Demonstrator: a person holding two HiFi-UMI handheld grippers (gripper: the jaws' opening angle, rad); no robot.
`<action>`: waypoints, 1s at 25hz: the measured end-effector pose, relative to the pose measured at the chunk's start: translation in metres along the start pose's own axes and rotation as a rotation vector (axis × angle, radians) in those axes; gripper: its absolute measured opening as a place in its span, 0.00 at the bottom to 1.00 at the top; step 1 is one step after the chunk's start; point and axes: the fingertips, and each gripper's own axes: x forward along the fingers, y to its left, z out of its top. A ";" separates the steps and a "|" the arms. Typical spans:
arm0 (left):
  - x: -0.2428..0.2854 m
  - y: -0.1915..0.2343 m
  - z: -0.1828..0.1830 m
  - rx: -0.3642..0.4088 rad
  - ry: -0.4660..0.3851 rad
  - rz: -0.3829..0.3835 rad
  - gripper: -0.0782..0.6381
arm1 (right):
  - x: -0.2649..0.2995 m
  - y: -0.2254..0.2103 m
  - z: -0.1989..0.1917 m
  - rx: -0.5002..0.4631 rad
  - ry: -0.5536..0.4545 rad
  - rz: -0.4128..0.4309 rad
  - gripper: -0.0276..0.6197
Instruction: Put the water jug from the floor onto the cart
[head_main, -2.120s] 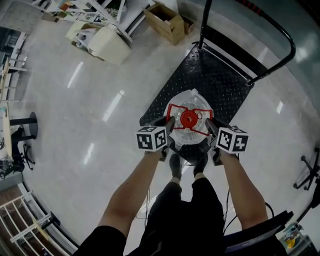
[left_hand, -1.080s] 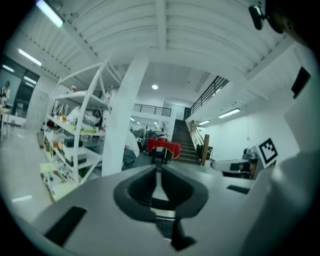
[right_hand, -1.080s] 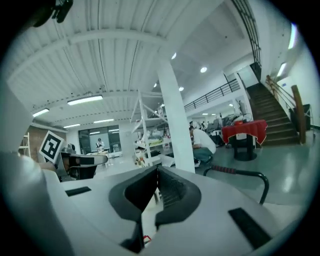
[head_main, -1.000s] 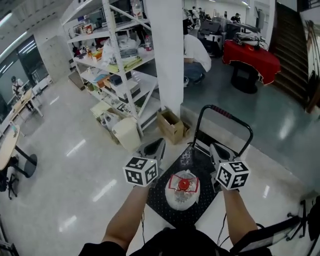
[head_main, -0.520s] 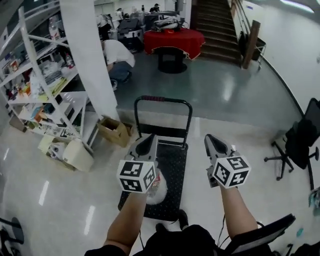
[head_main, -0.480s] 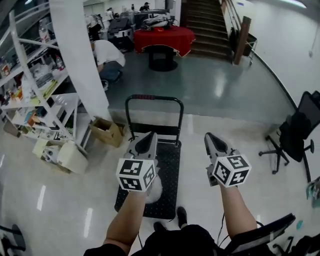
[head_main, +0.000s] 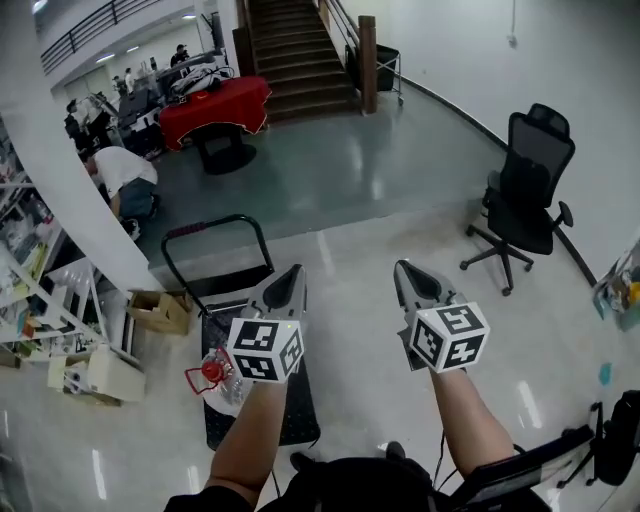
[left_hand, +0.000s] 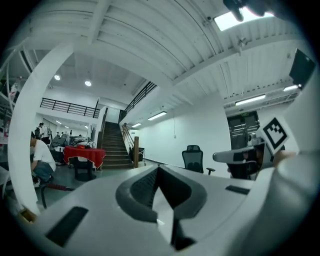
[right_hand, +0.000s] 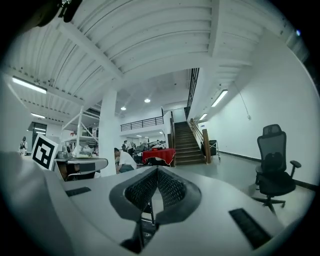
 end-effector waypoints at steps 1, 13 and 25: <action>0.001 -0.017 -0.001 0.005 0.004 0.008 0.11 | -0.012 -0.013 0.001 0.004 -0.004 0.011 0.05; -0.060 -0.146 -0.017 0.036 0.032 0.129 0.11 | -0.129 -0.048 -0.011 0.027 0.027 0.156 0.05; -0.228 -0.256 -0.080 -0.035 0.069 0.055 0.11 | -0.303 0.032 -0.078 -0.033 0.131 0.148 0.05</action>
